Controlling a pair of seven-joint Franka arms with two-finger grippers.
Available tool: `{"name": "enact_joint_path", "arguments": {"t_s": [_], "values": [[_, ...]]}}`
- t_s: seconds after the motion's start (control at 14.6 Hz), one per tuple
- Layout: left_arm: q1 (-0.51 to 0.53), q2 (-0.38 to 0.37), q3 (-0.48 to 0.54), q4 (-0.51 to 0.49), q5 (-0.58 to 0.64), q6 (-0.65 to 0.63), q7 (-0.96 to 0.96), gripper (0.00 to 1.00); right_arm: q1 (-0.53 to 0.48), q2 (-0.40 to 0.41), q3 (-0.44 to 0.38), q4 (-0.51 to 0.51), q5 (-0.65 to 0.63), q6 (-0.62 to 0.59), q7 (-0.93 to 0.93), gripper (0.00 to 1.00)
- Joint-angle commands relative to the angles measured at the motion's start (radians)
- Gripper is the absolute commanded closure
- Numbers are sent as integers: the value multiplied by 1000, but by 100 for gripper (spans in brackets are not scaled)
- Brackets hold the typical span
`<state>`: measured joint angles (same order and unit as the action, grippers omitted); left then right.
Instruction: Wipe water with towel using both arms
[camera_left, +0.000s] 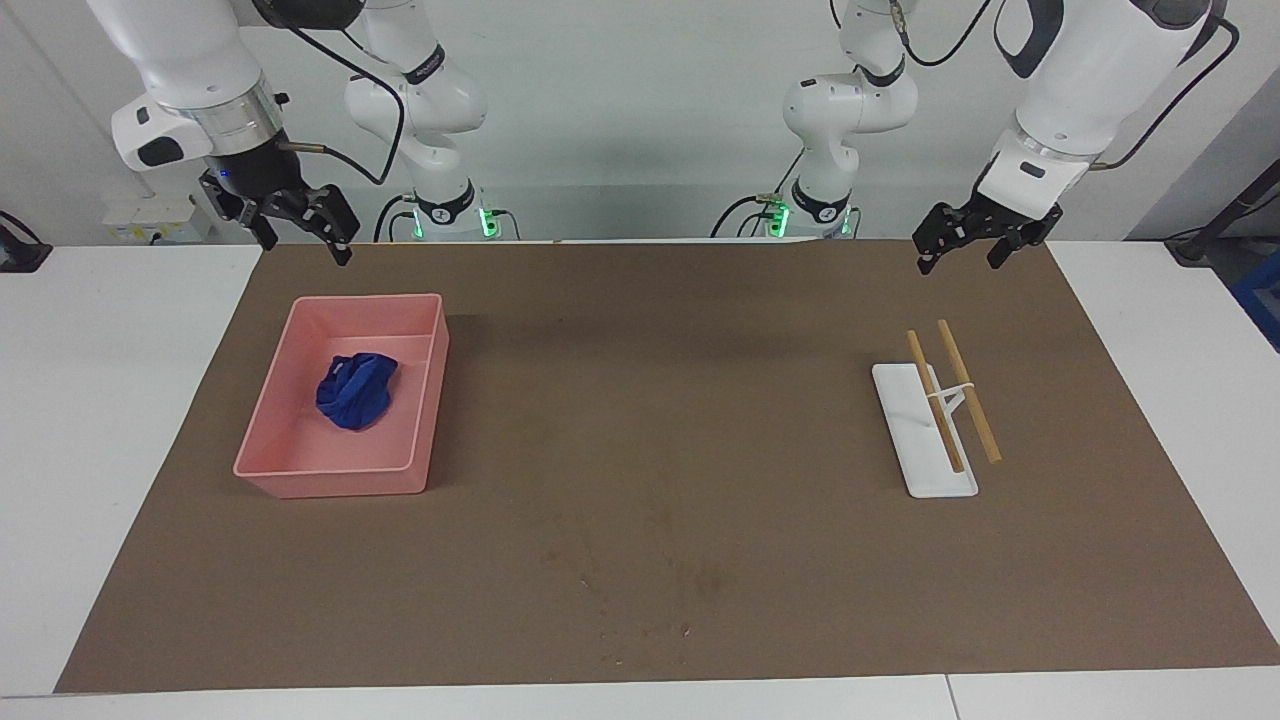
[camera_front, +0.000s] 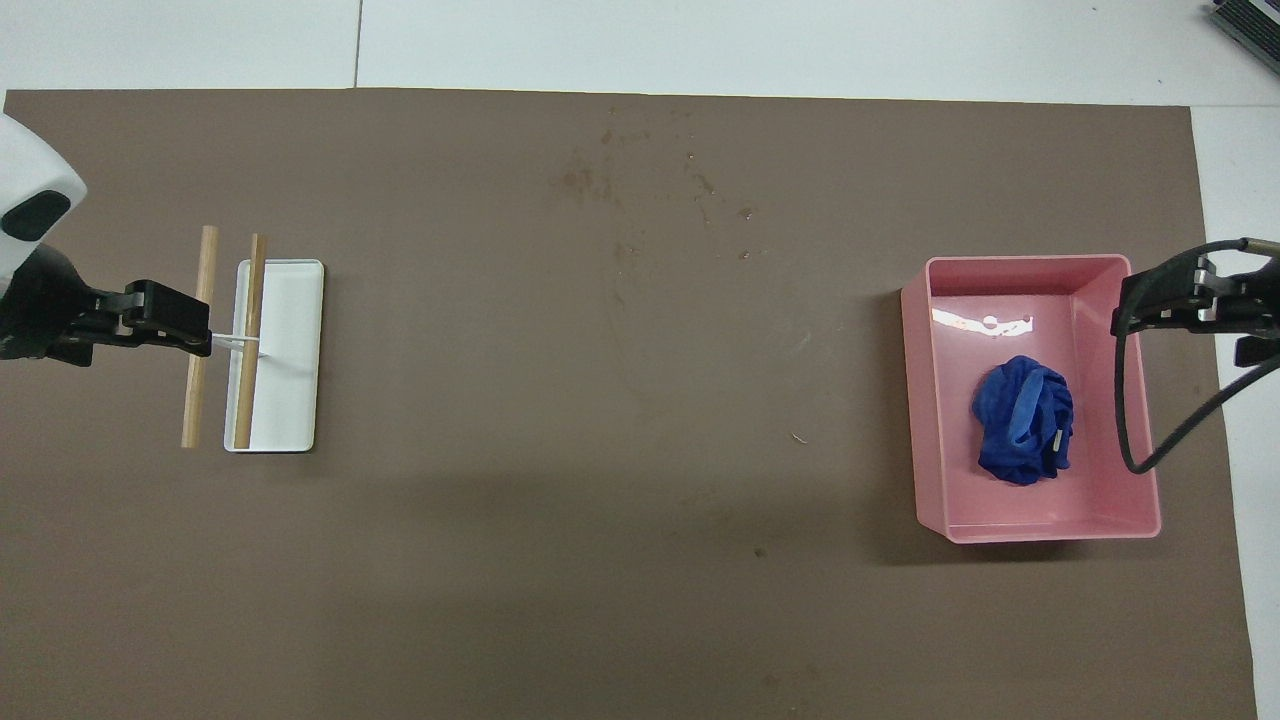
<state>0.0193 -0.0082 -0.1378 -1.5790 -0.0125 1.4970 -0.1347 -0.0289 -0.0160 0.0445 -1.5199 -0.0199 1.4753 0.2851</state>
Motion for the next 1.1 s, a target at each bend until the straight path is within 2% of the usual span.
{"name": "enact_joint_path", "arguments": {"t_s": [0.0, 0.27, 1.03], "values": [[8, -27, -3, -33, 6, 15, 4, 0, -9, -5, 1, 10, 24, -32, -26, 0], [10, -27, -3, -33, 6, 15, 4, 0, -8, -7, 1, 1, 23, -21, -144, 0], [10, -27, -3, -33, 6, 15, 4, 0, -2, -22, 1, -25, 23, -20, -135, 0]]}}
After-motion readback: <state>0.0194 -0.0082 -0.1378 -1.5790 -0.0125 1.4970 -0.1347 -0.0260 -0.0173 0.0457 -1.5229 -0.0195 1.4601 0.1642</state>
